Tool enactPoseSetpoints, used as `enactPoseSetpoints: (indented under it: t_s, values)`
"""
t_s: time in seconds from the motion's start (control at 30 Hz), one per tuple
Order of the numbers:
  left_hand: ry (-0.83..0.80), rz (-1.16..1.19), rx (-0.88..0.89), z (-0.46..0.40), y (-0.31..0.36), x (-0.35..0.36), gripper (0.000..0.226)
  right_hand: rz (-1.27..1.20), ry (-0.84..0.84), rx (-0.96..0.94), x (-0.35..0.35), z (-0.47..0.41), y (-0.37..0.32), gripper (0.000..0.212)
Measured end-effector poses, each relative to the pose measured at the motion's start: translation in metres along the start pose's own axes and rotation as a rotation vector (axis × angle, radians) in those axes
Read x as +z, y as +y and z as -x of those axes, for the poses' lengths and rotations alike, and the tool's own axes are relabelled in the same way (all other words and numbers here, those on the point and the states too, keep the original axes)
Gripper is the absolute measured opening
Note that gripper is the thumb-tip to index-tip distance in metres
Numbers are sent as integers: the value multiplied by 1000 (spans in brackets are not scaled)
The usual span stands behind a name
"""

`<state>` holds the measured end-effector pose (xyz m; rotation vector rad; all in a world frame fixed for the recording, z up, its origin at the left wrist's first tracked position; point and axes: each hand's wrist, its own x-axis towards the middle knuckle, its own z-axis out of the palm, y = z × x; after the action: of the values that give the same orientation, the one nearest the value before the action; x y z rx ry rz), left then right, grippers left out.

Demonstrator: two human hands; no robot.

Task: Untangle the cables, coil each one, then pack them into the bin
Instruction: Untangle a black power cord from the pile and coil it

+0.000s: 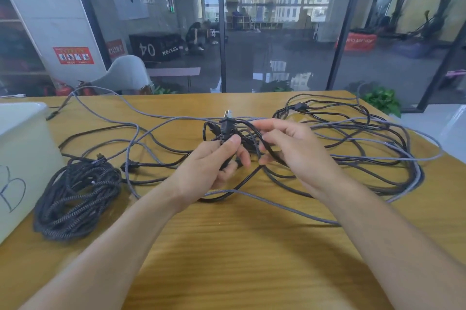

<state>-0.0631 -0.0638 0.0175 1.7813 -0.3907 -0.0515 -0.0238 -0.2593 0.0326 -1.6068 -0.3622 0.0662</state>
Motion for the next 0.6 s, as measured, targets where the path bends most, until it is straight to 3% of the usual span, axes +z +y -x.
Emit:
enactPoseSetpoints:
  t_s: [0.2,0.37,0.6]
  values:
    - [121,-73,2,-1,1,5,58,-7,-74,-147,6,8,1,19]
    - [225,-126,17,-1,1,8,68,92,-93,-197,7,8,2,26]
    - [348,-35,64,0,4,-1,46,216,-195,-267,14,15,-1,31]
